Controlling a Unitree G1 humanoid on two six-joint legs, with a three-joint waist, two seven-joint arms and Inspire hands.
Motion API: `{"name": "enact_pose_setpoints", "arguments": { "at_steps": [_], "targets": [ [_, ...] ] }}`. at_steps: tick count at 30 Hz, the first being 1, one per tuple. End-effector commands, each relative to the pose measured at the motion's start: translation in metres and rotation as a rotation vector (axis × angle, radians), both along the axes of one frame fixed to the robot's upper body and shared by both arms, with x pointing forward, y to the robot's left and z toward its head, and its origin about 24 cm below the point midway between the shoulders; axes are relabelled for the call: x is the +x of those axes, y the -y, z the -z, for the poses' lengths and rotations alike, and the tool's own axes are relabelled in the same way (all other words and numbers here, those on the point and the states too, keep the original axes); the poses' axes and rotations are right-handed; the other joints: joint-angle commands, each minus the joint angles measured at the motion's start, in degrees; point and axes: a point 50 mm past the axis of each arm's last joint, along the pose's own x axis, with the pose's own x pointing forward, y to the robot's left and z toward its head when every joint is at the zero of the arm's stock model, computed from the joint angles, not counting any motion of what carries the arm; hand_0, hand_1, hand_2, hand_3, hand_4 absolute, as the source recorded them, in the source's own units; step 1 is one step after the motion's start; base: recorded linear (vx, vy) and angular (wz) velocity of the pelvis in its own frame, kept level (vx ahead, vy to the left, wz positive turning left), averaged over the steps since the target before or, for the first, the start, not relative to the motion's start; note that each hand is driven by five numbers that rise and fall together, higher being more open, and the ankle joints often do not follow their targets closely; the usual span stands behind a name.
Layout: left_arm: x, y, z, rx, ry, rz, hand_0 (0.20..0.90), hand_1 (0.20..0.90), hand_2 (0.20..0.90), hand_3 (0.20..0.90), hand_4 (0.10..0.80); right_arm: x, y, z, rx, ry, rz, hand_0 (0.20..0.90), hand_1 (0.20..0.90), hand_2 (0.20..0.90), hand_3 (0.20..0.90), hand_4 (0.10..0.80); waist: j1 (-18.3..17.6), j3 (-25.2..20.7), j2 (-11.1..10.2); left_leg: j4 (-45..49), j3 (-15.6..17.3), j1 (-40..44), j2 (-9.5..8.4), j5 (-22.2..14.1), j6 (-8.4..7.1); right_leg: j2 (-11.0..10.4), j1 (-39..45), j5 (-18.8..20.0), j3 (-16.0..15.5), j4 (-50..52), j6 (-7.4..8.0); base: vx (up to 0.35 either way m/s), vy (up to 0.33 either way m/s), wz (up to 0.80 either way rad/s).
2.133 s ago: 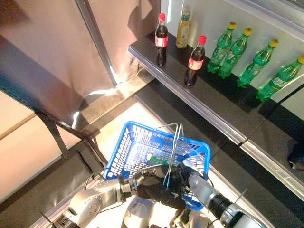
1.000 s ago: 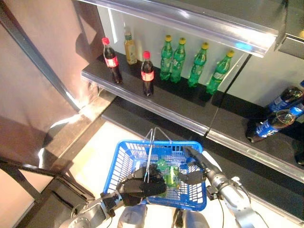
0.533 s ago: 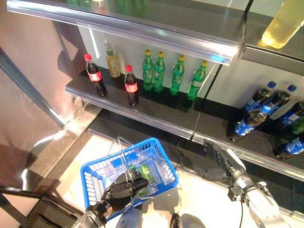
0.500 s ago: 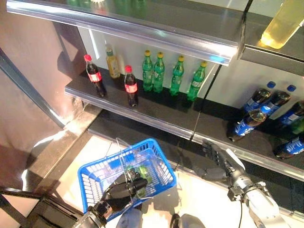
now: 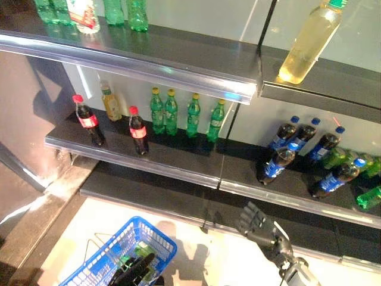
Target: Pick up the drink and place into the basket.
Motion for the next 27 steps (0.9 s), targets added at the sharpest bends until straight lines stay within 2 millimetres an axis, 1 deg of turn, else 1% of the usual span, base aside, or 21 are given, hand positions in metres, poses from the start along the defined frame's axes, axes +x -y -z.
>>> {"name": "enact_pose_setpoints", "arguments": {
  "at_steps": [1, 2, 3, 4, 7, 8, 9, 10, 12, 13, 14, 15, 16, 17, 18, 20, 21, 24, 25, 26, 27],
  "targets": [
    [0.075, 0.005, -0.024, 0.088, 0.315, 0.023, 0.300, 0.300, 0.300, 0.200, 0.100, 0.014, -0.003, 0.004, -0.106, 0.009, 0.039, 0.900, 0.900, 0.900, 0.900, 0.800, -1.9, -0.7, 1.1, -0.6, 1.3, 2.8, -0.95, -1.2, 0.59, 0.5, 4.2, 7.8, -0.3, -7.9, 0.99, -0.146, -0.251, -0.20],
    [0.074, 0.006, -0.021, 0.091, 0.284, 0.004, 0.300, 0.300, 0.300, 0.200, 0.100, 0.012, -0.003, 0.010, -0.169, -0.043, 0.011, 0.900, 0.900, 0.900, 0.900, 0.800, -2.0, -0.7, 1.2, -0.8, 1.4, 2.9, -0.79, -1.1, 0.50, 0.7, 4.3, 7.9, -0.2, -8.1, 0.85, -0.191, -0.349, -0.50],
    [0.070, 0.006, -0.014, 0.097, 0.235, -0.021, 0.300, 0.300, 0.300, 0.200, 0.100, 0.005, -0.003, 0.022, -0.220, -0.121, -0.024, 0.900, 0.900, 0.900, 0.900, 0.800, -2.1, -0.7, 1.4, -1.2, 1.4, 3.1, -0.37, -0.8, 0.34, 1.1, 4.5, 7.9, -0.1, -8.4, 0.55, -0.115, -0.246, -0.60],
    [0.065, 0.005, -0.008, 0.105, 0.189, -0.043, 0.300, 0.300, 0.300, 0.200, 0.100, -0.004, -0.003, 0.035, -0.225, -0.211, -0.019, 0.900, 0.900, 0.900, 0.900, 0.800, -2.0, -0.8, 1.4, -1.2, 1.3, 3.0, 0.02, -0.6, 0.07, 1.5, 4.4, 7.8, 0.2, -8.5, 0.21, -0.096, -0.205, -0.52],
    [0.063, 0.005, -0.005, 0.104, 0.171, -0.058, 0.300, 0.300, 0.300, 0.200, 0.100, -0.009, -0.003, 0.041, -0.232, -0.245, -0.020, 0.900, 0.900, 0.900, 0.900, 0.800, -2.0, -0.8, 1.4, -1.2, 1.2, 2.9, 0.25, -0.4, -0.09, 1.7, 4.4, 7.8, 0.3, -8.6, 0.04, -0.053, -0.144, -0.07],
    [0.053, 0.003, 0.007, 0.116, 0.085, -0.113, 0.300, 0.300, 0.300, 0.200, 0.100, -0.037, 0.001, 0.066, -0.282, -0.450, 0.019, 0.900, 0.900, 0.900, 0.900, 0.800, -1.8, -0.5, 1.5, 0.2, 1.0, 2.2, 1.64, 0.0, -1.01, 2.9, 4.5, 7.5, 1.2, -8.6, -1.09, -0.075, -0.272, -0.03],
    [0.051, 0.003, 0.009, 0.116, 0.066, -0.128, 0.300, 0.300, 0.300, 0.200, 0.100, -0.042, 0.001, 0.069, -0.295, -0.497, 0.011, 0.900, 0.900, 0.900, 0.900, 0.800, -1.8, -0.5, 1.4, 1.0, 1.0, 1.9, 1.91, -0.1, -1.16, 3.0, 4.4, 7.5, 1.4, -8.6, -1.32, -0.095, -0.357, -0.08],
    [0.046, 0.003, 0.012, 0.114, 0.034, -0.160, 0.300, 0.300, 0.300, 0.200, 0.100, -0.054, 0.002, 0.075, -0.324, -0.566, -0.021, 0.900, 0.900, 0.900, 0.900, 0.800, -1.8, -0.1, 1.1, 4.4, 1.2, 1.0, 2.53, -0.5, -1.39, 3.2, 4.4, 7.7, 2.1, -8.6, -1.93, -0.042, -0.194, -0.26],
    [0.041, 0.005, 0.016, 0.104, -0.005, -0.210, 0.300, 0.300, 0.300, 0.200, 0.100, -0.063, 0.002, 0.079, -0.348, -0.628, -0.057, 0.900, 0.900, 0.900, 0.900, 0.800, -1.6, 0.5, 0.9, 9.1, 0.4, -1.0, 2.38, -0.5, -1.13, 3.4, 4.4, 8.0, 2.9, -8.6, -2.56, -0.028, -0.174, -0.48],
    [0.039, 0.004, 0.018, 0.096, -0.024, -0.237, 0.300, 0.300, 0.300, 0.200, 0.100, -0.066, 0.001, 0.081, -0.350, -0.652, -0.070, 0.900, 0.900, 0.900, 0.900, 0.800, -1.4, 0.9, 0.9, 12.9, -0.8, -3.0, 1.50, 0.0, -0.77, 3.7, 4.5, 8.1, 3.3, -8.5, -2.92, -0.026, -0.168, -0.42],
    [0.035, 0.004, 0.020, 0.086, -0.058, -0.260, 0.300, 0.300, 0.300, 0.200, 0.100, -0.070, 0.003, 0.082, -0.355, -0.677, -0.082, 0.900, 0.900, 0.900, 0.900, 0.800, -0.8, 1.7, 1.1, 17.5, -3.7, -5.8, -2.41, -1.1, 0.75, 3.8, 4.4, 8.0, 4.2, -7.6, -3.19, -0.003, -0.126, -0.36],
    [0.031, 0.005, 0.022, 0.084, -0.076, -0.266, 0.300, 0.300, 0.300, 0.200, 0.100, -0.070, 0.005, 0.082, -0.363, -0.689, -0.089, 0.900, 0.900, 0.900, 0.900, 0.800, -0.2, 2.0, 1.4, 17.3, -5.7, -5.5, -5.40, -3.9, 2.04, 3.9, 4.1, 7.8, 4.7, -7.0, -2.87, 0.040, -0.090, -0.37],
    [0.026, 0.007, 0.024, 0.086, -0.101, -0.270, 0.300, 0.300, 0.300, 0.200, 0.100, -0.069, 0.007, 0.082, -0.375, -0.696, -0.103, 0.900, 0.900, 0.900, 0.900, 0.800, 0.1, 1.7, 1.9, 15.4, -7.6, -4.9, -7.83, -5.3, 2.91, 4.2, 3.3, 7.9, 5.2, -6.7, -2.61, 0.082, -0.032, -0.62],
    [0.023, 0.008, 0.025, 0.089, -0.120, -0.269, 0.300, 0.300, 0.300, 0.200, 0.100, -0.068, 0.010, 0.082, -0.384, -0.700, -0.103, 0.900, 0.900, 0.900, 0.900, 0.800, 0.4, 1.6, 2.3, 13.8, -8.4, -4.0, -8.80, -5.7, 3.23, 4.6, 3.2, 7.9, 5.6, -6.6, -2.50, 0.077, -0.022, -0.63],
    [0.022, 0.008, 0.026, 0.088, -0.126, -0.271, 0.300, 0.300, 0.300, 0.200, 0.100, -0.067, 0.010, 0.081, -0.389, -0.701, -0.103, 0.900, 0.900, 0.900, 0.900, 0.800, 0.5, 1.5, 2.5, 12.7, -9.0, -3.5, -9.33, -5.6, 3.36, 4.9, 3.1, 7.9, 5.8, -6.6, -2.43, 0.097, -0.006, -0.74],
    [0.014, 0.009, 0.029, 0.085, -0.167, -0.304, 0.300, 0.300, 0.300, 0.200, 0.100, -0.065, 0.015, 0.080, -0.430, -0.705, -0.104, 0.900, 0.900, 0.900, 0.900, 0.800, 1.3, 1.1, 3.3, 9.0, -14.2, -2.8, -12.27, -4.7, 3.91, 6.4, 2.7, 7.9, 7.8, -6.6, -2.38, 0.112, 0.008, -0.52],
    [0.013, 0.009, 0.029, 0.085, -0.172, -0.310, 0.300, 0.300, 0.300, 0.200, 0.100, -0.065, 0.015, 0.080, -0.436, -0.706, -0.108, 0.900, 0.900, 0.900, 0.900, 0.800, 1.4, 1.1, 3.3, 8.8, -14.5, -2.6, -12.35, -4.6, 3.97, 6.6, 2.7, 7.8, 7.9, -6.7, -2.43, 0.134, 0.051, -0.68],
    [0.008, 0.009, 0.031, 0.100, -0.210, -0.306, 0.300, 0.300, 0.300, 0.200, 0.100, -0.066, 0.018, 0.080, -0.509, -0.718, -0.053, 0.900, 0.900, 0.900, 0.900, 0.800, 0.8, 0.3, 3.3, 6.3, -13.7, -1.2, -11.95, -4.4, 4.36, 7.2, 2.6, 6.8, 8.3, -6.0, -2.49, 0.102, 0.042, -0.63],
    [0.009, 0.009, 0.031, 0.103, -0.206, -0.300, 0.300, 0.300, 0.300, 0.200, 0.100, -0.067, 0.017, 0.080, -0.511, -0.719, -0.041, 0.900, 0.900, 0.900, 0.900, 0.800, 0.5, 0.1, 3.4, 5.6, -13.2, -0.8, -11.61, -4.3, 4.60, 7.3, 2.1, 6.3, 8.1, -4.5, -2.37, 0.107, -0.007, -0.27],
    [0.012, 0.008, 0.030, 0.115, -0.203, -0.290, 0.300, 0.300, 0.300, 0.200, 0.100, -0.067, 0.011, 0.081, -0.524, -0.693, -0.079, 0.900, 0.900, 0.900, 0.900, 0.800, -0.1, 0.0, 3.3, 5.1, -12.1, -0.3, -11.11, -4.6, 5.06, 7.6, 0.7, 5.6, 7.6, -0.7, -2.18, 0.096, -0.014, -0.13],
    [0.012, 0.007, 0.030, 0.115, -0.203, -0.289, 0.300, 0.300, 0.300, 0.200, 0.100, -0.067, 0.011, 0.081, -0.528, -0.688, -0.087, 0.900, 0.900, 0.900, 0.900, 0.800, -0.2, 0.0, 3.3, 5.0, -11.9, -0.3, -11.06, -4.5, 5.07, 7.5, 0.5, 5.7, 7.5, -0.2, -2.08, 0.085, -0.112, -0.01]
  ]
}}
